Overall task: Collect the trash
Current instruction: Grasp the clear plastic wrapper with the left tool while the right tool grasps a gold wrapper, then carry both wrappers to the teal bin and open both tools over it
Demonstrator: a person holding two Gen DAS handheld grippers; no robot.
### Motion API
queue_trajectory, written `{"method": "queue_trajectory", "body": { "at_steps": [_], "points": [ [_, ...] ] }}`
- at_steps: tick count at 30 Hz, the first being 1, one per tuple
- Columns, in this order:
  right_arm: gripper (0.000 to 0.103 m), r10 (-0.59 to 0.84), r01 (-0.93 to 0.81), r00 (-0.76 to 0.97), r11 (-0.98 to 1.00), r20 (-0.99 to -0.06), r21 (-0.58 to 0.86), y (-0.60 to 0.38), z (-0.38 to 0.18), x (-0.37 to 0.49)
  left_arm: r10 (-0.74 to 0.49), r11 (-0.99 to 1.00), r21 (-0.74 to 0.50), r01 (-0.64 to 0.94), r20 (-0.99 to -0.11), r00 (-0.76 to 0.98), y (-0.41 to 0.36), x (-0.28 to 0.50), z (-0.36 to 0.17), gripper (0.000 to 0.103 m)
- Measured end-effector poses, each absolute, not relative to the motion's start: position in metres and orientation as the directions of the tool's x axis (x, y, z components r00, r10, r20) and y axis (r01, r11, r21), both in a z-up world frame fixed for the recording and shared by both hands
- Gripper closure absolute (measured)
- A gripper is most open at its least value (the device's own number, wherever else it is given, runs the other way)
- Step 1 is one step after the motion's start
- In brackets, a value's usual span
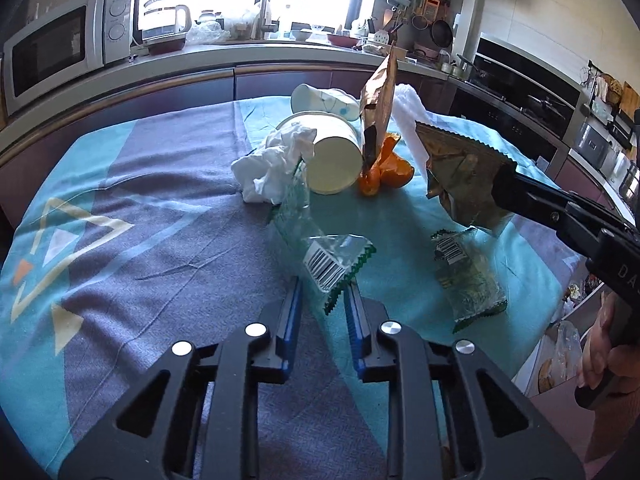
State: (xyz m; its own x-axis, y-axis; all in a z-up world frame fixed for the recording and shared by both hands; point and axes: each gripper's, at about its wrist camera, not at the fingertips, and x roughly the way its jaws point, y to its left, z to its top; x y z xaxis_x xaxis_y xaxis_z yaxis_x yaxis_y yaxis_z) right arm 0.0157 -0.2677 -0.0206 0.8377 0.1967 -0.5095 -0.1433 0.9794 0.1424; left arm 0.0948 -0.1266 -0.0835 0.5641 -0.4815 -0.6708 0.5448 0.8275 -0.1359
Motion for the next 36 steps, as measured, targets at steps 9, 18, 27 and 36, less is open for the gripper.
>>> {"method": "queue_trajectory", "body": {
  "at_steps": [9,18,27,36],
  "points": [
    [0.1,0.267,-0.209,0.832,0.963,-0.486,0.173,-0.255,-0.009,0.015,-0.542,0.805,-0.18,0.565,-0.609,0.579,-0.093,0.077,-0.058,0.091],
    [0.1,0.388,-0.323,0.796,0.921,-0.464,0.217,-0.221,0.001,0.022,-0.541,0.821,-0.2,0.535,-0.574,0.615,-0.043,0.059,-0.041,0.091],
    [0.1,0.495,-0.431,0.741,0.869,-0.455,0.244,-0.183,0.007,0.036,-0.47,0.876,-0.196,0.441,-0.552,0.689,0.017,0.05,-0.032,0.091],
    [0.101,0.611,-0.542,0.666,0.79,-0.427,0.285,-0.14,0.019,0.061,-0.365,0.93,-0.189,0.314,-0.542,0.757,0.079,0.05,-0.025,0.091]
  ]
}}
